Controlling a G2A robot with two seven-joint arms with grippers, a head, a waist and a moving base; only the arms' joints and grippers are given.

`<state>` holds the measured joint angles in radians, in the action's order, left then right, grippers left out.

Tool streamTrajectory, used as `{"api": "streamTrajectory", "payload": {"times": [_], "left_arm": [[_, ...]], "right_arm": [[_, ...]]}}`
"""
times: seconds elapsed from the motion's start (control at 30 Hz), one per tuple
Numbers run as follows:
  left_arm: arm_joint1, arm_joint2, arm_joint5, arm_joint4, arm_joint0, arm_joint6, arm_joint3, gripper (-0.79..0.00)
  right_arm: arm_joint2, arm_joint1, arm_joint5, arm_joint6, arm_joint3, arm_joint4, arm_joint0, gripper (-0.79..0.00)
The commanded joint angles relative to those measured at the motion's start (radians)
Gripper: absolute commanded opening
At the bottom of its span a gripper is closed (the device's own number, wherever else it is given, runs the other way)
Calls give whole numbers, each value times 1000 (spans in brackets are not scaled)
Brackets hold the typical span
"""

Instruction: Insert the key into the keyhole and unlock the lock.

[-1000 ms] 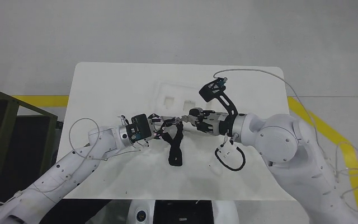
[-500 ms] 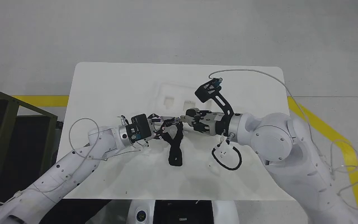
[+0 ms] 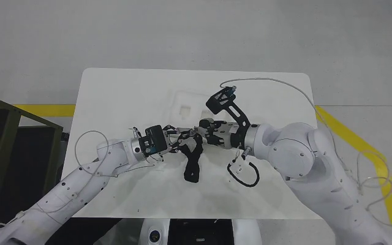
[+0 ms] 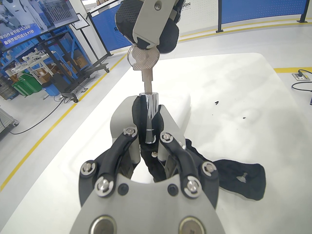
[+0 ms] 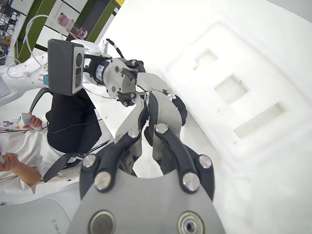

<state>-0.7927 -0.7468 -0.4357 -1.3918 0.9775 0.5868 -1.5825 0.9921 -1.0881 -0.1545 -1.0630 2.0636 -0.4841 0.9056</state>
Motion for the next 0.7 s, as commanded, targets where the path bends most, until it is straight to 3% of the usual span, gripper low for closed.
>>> {"api": "streamTrajectory", "payload": {"times": [0.0,0.23,0.27,0.3,0.33,0.53,0.67], "left_arm": [[-2,-7,-4,-3,5,-2,-1,-785],[-9,-32,-18,-12,21,-7,-5,-785],[-10,-36,-20,-14,23,-7,-5,-785],[-11,-39,-22,-15,26,-8,-5,-785],[-13,-42,-24,-17,28,-8,-6,-785],[-19,-60,-38,-23,38,-16,-3,-785],[-24,-73,-80,0,38,-30,11,-785]], "right_arm": [[-3,-1,-5,-2,-2,-5,-2,-785],[-15,-4,-5,-8,-5,-9,-7,-785],[-16,-5,-6,-8,-6,-7,-8,-588],[-15,-5,-7,-6,-7,-6,-8,-222],[-13,-5,-6,-4,-6,-5,-8,0],[20,-1,33,5,8,11,9,0],[57,6,117,30,2,31,30,0]]}}
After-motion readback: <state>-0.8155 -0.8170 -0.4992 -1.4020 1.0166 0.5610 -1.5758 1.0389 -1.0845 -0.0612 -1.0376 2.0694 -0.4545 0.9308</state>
